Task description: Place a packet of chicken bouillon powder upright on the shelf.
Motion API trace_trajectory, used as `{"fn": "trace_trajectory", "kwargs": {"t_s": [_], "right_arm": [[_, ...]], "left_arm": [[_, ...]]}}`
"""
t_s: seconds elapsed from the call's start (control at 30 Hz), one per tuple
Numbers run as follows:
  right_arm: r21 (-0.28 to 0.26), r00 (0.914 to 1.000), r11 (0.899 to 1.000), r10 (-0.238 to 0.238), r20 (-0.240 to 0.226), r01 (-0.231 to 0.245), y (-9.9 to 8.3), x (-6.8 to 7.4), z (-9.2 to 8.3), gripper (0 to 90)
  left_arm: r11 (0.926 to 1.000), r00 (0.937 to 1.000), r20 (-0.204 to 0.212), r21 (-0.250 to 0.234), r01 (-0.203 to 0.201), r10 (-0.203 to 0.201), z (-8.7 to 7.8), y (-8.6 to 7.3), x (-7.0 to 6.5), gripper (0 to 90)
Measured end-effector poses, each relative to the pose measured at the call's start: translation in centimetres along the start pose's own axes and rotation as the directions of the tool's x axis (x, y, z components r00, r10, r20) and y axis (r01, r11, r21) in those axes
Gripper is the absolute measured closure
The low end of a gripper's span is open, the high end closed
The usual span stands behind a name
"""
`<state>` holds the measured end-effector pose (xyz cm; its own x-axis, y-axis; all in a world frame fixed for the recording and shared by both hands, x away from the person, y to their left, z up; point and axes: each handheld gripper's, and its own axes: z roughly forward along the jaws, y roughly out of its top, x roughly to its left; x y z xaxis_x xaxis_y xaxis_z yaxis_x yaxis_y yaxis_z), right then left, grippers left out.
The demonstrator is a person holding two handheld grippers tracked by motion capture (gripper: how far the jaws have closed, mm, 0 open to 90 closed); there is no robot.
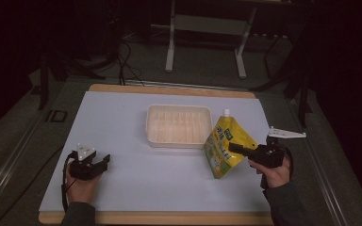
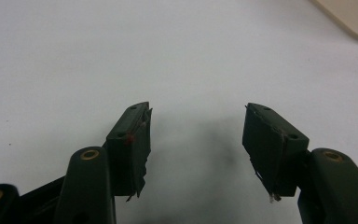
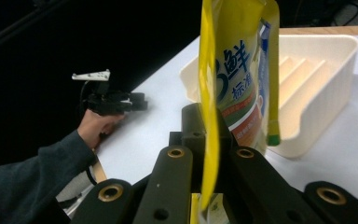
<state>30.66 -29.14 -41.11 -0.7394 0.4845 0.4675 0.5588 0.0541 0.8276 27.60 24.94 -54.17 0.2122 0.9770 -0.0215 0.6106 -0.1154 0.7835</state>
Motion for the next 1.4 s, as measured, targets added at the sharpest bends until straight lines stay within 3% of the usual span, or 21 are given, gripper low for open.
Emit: {"fn": "trace_trajectory", "kwargs": {"t_s": [0.73,1.4], "right_arm": [[-0.06,0.9973,0.996,-0.066,0.032,0.068,1.5,1.2,2.4,90.0],[-0.112,0.9966,0.99,-0.078,0.029,0.08,3.0,1.5,4.4,90.0]], "left_arm": [[0.9999,0.9999,0.001,-0.004,0.012,-0.012,0.0,0.0,0.0,41.0],[0.9999,0.9999,0.002,-0.003,0.014,-0.014,0.0,0.0,0.1,40.8]]}}
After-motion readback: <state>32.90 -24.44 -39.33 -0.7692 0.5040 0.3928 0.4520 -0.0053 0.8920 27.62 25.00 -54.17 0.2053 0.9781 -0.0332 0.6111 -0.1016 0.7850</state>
